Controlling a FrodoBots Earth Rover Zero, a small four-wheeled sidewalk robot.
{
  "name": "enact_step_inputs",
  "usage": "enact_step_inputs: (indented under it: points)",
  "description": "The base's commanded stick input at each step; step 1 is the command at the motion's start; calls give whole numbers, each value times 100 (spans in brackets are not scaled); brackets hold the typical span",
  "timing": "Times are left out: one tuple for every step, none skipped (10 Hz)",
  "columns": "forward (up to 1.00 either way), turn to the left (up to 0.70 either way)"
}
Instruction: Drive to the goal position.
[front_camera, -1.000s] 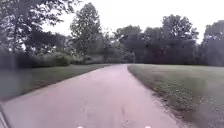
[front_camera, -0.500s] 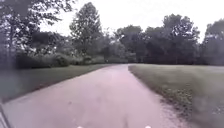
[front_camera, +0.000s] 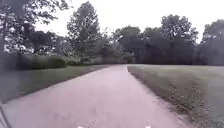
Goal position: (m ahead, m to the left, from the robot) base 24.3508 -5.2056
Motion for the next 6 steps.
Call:
enact_step_inputs:
  points:
    - [70, 0]
    - [70, 0]
    - [70, 0]
    - [70, 0]
    - [70, 0]
    - [70, 0]
